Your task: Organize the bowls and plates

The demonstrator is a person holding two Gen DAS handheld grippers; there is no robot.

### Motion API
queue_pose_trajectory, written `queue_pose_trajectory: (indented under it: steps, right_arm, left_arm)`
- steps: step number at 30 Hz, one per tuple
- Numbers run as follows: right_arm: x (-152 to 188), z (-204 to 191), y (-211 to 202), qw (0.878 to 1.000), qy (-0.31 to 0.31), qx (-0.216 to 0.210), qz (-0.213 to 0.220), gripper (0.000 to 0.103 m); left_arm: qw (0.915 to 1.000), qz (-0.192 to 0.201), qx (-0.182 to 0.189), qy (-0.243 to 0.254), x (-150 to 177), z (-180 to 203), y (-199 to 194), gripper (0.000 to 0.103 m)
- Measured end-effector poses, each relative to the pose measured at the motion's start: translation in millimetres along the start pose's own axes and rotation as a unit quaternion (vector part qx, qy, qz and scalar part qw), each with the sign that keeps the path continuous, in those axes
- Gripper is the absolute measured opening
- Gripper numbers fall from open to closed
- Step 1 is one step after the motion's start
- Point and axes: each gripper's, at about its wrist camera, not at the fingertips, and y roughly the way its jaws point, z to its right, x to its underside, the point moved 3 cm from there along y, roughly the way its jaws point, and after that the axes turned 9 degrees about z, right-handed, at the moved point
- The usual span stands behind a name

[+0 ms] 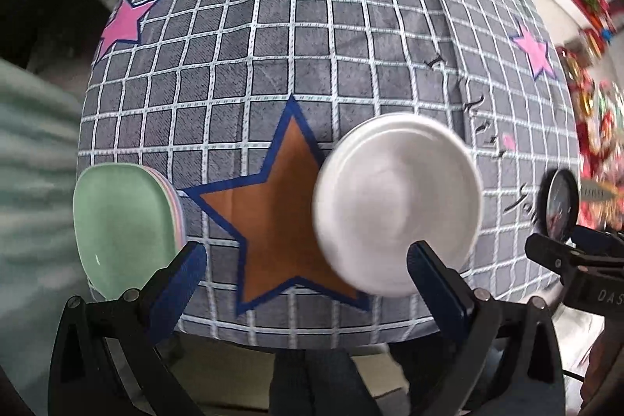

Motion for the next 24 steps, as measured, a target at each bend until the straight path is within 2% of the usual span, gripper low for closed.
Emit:
queue_pose_trajectory:
  steps: [5,9,13,19,24]
  right_arm:
    - [-16.0,17.2,-14.3,1.000,-0.022,-0.002,0.000,0.103]
    - [-24.0,14.9,-7.5,0.999,-0.043,-0.006,0.006,0.103]
    - [-14.8,7.1,1.6,0.999,-0.038,-0.005,-0.014,0.103]
    - [-13.5,1.0,-4.1,1.000,-0.022,-0.013,-0.003,0.103]
    - [-13.4,-9.7,3.9,1.000,0.010,-0.012,0.002,0.103]
  left_arm:
    - [0.9998,0.001,-0.006,-0.018,3.4,11.8,-6.6,0.103]
    - [0.9997,0.002,-0.009,-0.021,4.1,13.7,8.4,0.103]
    - [0.9995,-0.008,-0.011,-0.030,6.7,8.6,4.2,0.103]
    - [0.9997,-0.007,-0.025,-0.001,-0.8,-5.4,1.5,0.103]
    - [0.9990,-0.016,-0.017,0.039,-7.7,-18.1,17.4,0.103]
